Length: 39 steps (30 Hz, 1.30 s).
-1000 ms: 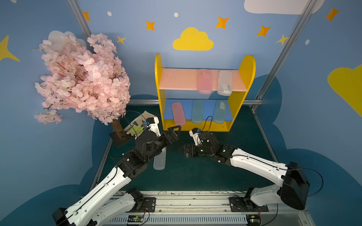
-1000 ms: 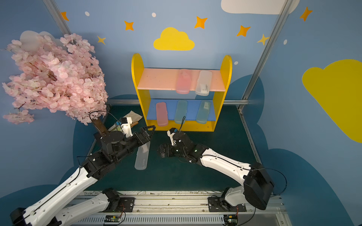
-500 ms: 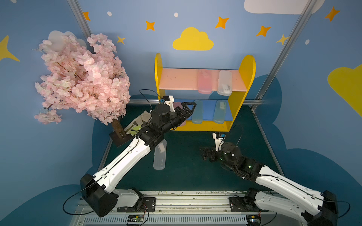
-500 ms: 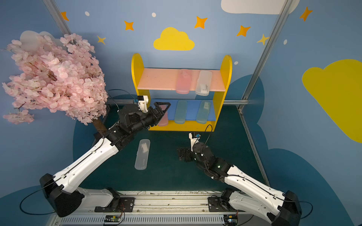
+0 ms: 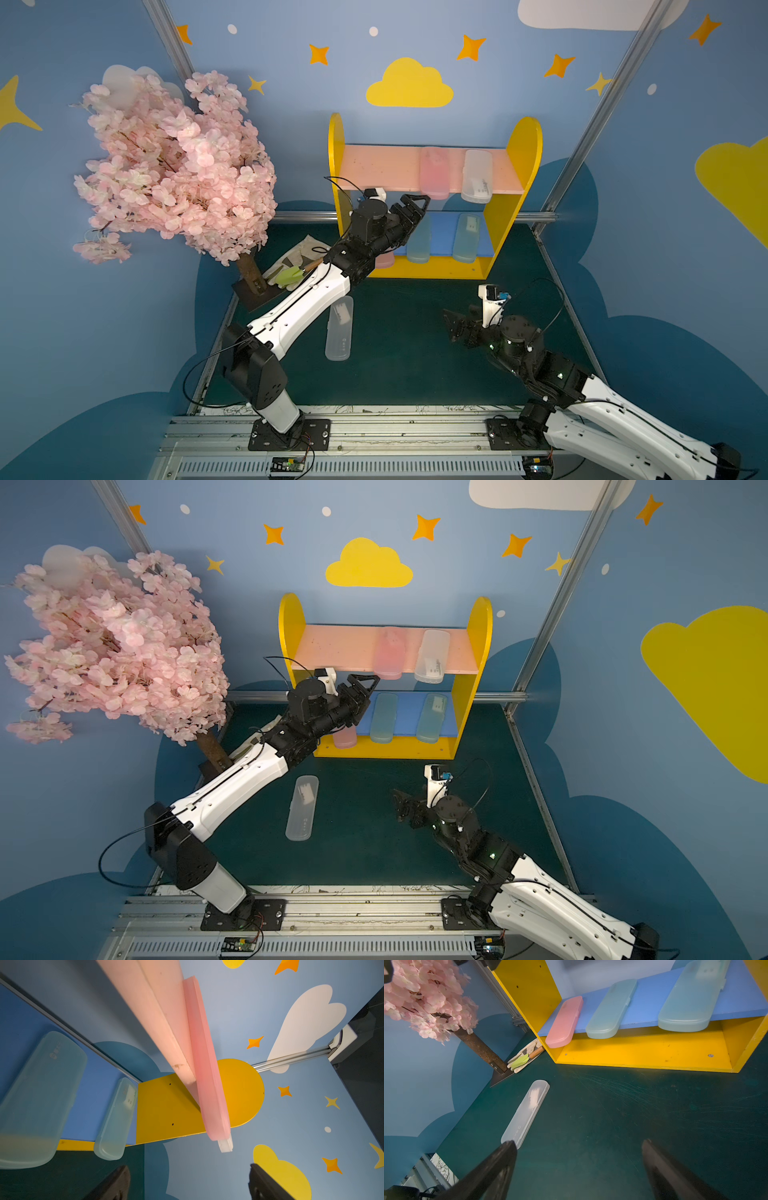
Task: Remove the pencil cases from the shelf
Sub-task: Pick up the pencil case from the shelf.
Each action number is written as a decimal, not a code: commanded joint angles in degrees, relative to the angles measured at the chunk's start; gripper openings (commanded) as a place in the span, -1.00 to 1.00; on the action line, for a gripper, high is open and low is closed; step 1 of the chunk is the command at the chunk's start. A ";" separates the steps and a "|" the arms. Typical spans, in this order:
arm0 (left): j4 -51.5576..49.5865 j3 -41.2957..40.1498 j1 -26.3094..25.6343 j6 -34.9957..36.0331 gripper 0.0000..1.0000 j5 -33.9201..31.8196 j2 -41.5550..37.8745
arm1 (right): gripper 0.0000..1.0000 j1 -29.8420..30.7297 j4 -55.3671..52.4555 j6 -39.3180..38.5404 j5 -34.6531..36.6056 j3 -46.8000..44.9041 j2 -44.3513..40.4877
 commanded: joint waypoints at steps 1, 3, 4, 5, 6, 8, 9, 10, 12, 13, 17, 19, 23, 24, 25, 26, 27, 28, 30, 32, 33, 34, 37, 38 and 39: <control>2.41 4.05 0.23 -1.74 0.78 -1.06 1.86 | 0.97 -0.31 -0.45 -0.49 2.03 -0.60 -2.18; 2.73 5.41 0.22 -2.13 0.75 -1.08 3.20 | 0.97 -0.39 -0.79 -0.49 2.32 -0.70 -2.91; 2.58 6.07 0.18 -2.31 0.73 -1.26 3.80 | 0.97 -0.39 -1.00 -0.45 2.47 -0.70 -3.24; 2.47 6.61 0.19 -2.57 0.69 -1.34 4.25 | 0.97 -0.46 -1.15 -0.40 2.47 -0.63 -3.46; 2.76 7.08 0.20 -2.68 0.65 -1.43 4.75 | 0.97 -0.48 -1.25 -0.40 2.47 -0.78 -3.71; 2.55 7.99 0.24 -2.94 0.59 -1.68 5.57 | 0.97 -0.61 -1.22 -0.32 2.67 -0.96 -4.07; 2.64 8.44 0.20 -3.07 0.55 -1.78 5.93 | 0.97 -0.57 -1.17 -0.31 2.69 -1.03 -4.16; 2.73 8.86 0.21 -3.01 0.51 -1.87 6.39 | 0.97 -0.66 -1.17 -0.38 2.64 -1.03 -4.18; 2.85 9.58 0.21 -3.45 0.44 -1.87 7.11 | 0.97 -0.68 -1.34 -0.62 2.64 -1.05 -4.18; 3.06 9.87 0.23 -3.47 0.38 -1.77 7.39 | 0.97 -0.73 -1.51 -0.67 2.64 -1.00 -4.18; 3.09 11.26 0.26 -3.50 0.25 -1.60 8.58 | 0.97 -0.87 -1.87 -0.58 2.73 -1.14 -4.56; 3.00 11.66 0.26 -3.62 0.16 -1.61 9.05 | 0.97 -0.94 -1.96 -0.58 2.78 -1.40 -5.00; 3.26 11.90 0.34 -3.49 0.08 -1.70 9.24 | 0.97 -1.07 -2.22 -0.54 2.84 -1.80 -5.80; 3.34 11.93 0.38 -3.55 0.06 -1.78 9.39 | 0.97 -1.05 -2.22 -0.45 2.89 -1.88 -5.99; 3.32 12.06 0.44 -3.53 0.05 -1.79 9.41 | 0.97 -1.17 -2.22 -0.40 2.89 -2.01 -6.18; 3.35 12.12 0.49 -3.55 0.05 -1.79 9.56 | 0.97 -1.18 -2.31 -0.31 2.85 -2.10 -6.28; 3.35 12.35 0.52 -3.56 0.04 -1.70 9.59 | 0.97 -1.17 -2.46 -0.22 2.82 -2.11 -6.49; 3.14 12.66 0.54 -3.43 0.04 -1.74 9.76 | 0.97 -1.26 -2.49 -0.22 2.75 -2.11 -6.55; 2.83 13.13 0.62 -3.47 0.04 -1.63 10.12 | 0.97 -1.29 -2.58 -0.14 2.82 -2.11 -6.73; 2.73 13.55 0.83 -3.47 0.04 -1.53 10.45 | 0.97 -1.35 -2.53 -0.01 2.77 -2.19 -6.90; 2.65 14.06 0.83 -3.33 0.04 -1.44 10.68 | 0.97 -1.36 -2.65 0.04 2.69 -2.19 -6.90; 2.43 14.39 0.88 -3.32 0.02 -1.40 10.90 | 0.97 -1.36 -2.62 0.02 2.73 -2.19 -6.99; 2.68 15.00 1.02 -3.54 -0.10 -0.87 11.62 | 0.97 -1.32 -2.83 0.20 2.69 -2.19 -7.08; 2.73 15.29 1.16 -3.56 -0.12 -0.66 11.69 | 0.97 -1.35 -2.84 0.20 2.66 -2.19 -7.08; 2.67 15.50 1.22 -3.56 -0.14 -0.41 11.92 | 0.97 -1.36 -2.84 0.29 2.67 -2.18 -7.16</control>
